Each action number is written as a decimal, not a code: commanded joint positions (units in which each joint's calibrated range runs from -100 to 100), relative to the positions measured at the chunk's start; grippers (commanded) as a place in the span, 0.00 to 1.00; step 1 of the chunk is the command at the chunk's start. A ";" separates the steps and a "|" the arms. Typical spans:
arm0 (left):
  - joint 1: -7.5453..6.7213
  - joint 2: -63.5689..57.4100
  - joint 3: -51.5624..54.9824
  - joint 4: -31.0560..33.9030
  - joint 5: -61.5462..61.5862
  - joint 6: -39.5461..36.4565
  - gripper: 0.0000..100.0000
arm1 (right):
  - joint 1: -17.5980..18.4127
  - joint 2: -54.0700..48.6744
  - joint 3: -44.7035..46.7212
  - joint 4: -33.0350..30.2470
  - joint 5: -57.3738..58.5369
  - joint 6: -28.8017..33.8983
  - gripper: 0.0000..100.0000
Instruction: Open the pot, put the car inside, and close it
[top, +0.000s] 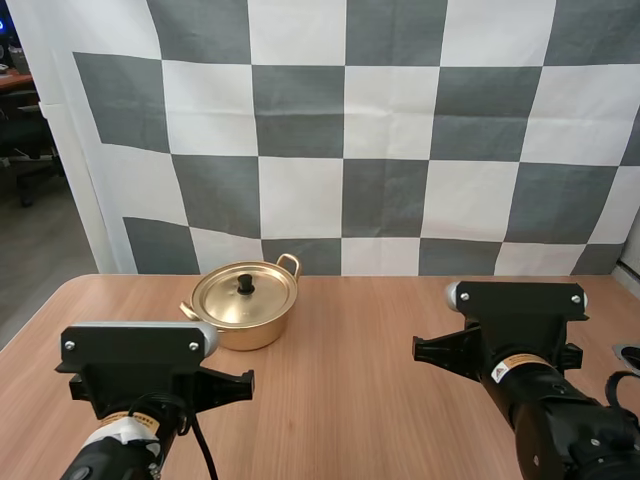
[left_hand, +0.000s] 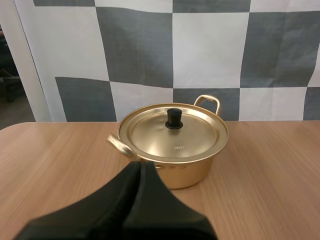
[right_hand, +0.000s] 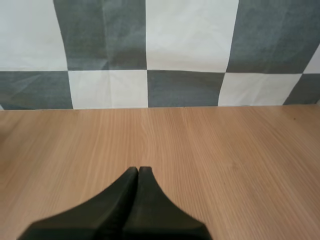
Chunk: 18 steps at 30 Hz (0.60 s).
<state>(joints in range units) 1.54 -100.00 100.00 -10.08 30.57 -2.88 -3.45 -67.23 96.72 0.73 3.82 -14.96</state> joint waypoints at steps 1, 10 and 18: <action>-0.01 0.00 0.00 -0.01 -0.10 -0.03 0.00 | 1.74 -5.82 0.87 -0.02 0.07 0.06 0.00; -0.01 0.00 0.00 -0.27 -2.74 -0.03 0.00 | 4.86 -16.32 3.28 -0.28 2.56 0.06 0.00; -0.01 0.00 0.00 -0.27 -2.74 -0.03 0.00 | 4.86 -22.42 3.28 0.05 12.06 0.06 0.00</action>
<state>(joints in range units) 1.54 -100.00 100.00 -10.30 27.78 -2.88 1.36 -86.83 100.00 0.48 12.75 -14.96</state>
